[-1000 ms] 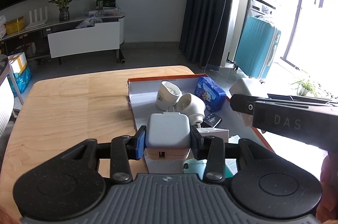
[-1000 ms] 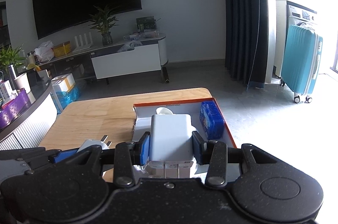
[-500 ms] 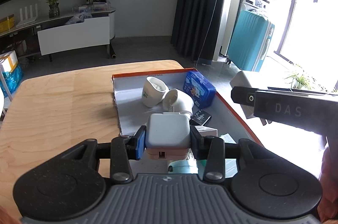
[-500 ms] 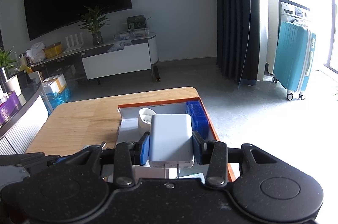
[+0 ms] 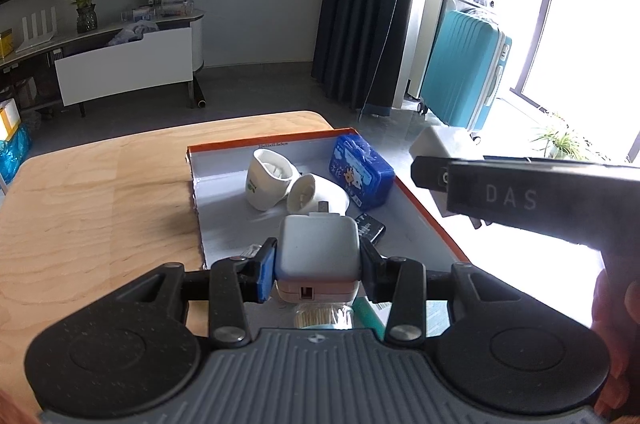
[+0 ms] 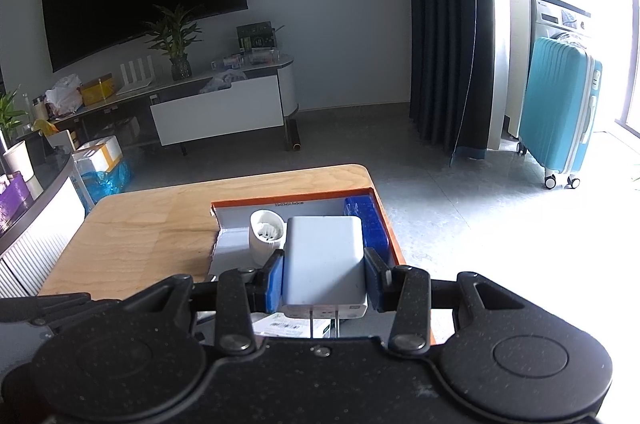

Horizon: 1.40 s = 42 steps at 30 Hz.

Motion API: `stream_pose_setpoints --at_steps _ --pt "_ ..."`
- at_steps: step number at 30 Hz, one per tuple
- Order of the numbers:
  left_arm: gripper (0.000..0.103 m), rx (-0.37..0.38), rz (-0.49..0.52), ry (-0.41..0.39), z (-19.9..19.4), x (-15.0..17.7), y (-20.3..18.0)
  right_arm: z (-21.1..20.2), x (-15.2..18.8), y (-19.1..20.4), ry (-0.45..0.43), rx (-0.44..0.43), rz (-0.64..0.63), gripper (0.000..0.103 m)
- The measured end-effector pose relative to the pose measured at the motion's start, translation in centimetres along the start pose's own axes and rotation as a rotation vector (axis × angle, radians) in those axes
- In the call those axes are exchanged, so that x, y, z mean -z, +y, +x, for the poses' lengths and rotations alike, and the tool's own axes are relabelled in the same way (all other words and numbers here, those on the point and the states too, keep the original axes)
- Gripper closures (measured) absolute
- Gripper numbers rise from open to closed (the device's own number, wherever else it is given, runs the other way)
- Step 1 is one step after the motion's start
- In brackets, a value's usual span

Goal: Organize rigid objects
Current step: 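Lower the right tool's adapter into the tray while the left tool lowers its adapter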

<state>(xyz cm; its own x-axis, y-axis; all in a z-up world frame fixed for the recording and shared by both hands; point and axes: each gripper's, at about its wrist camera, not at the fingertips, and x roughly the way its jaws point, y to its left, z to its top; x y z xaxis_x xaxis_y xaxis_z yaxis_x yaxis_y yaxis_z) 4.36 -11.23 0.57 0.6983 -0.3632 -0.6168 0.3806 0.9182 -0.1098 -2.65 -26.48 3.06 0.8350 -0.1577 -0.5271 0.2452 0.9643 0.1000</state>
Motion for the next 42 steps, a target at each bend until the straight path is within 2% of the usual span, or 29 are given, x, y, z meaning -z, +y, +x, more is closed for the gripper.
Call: stream_pose_setpoints --at_steps 42 --pt "0.061 0.021 -0.023 0.068 5.5 -2.3 -0.2 8.3 -3.4 -1.1 0.083 -0.032 -0.033 0.053"
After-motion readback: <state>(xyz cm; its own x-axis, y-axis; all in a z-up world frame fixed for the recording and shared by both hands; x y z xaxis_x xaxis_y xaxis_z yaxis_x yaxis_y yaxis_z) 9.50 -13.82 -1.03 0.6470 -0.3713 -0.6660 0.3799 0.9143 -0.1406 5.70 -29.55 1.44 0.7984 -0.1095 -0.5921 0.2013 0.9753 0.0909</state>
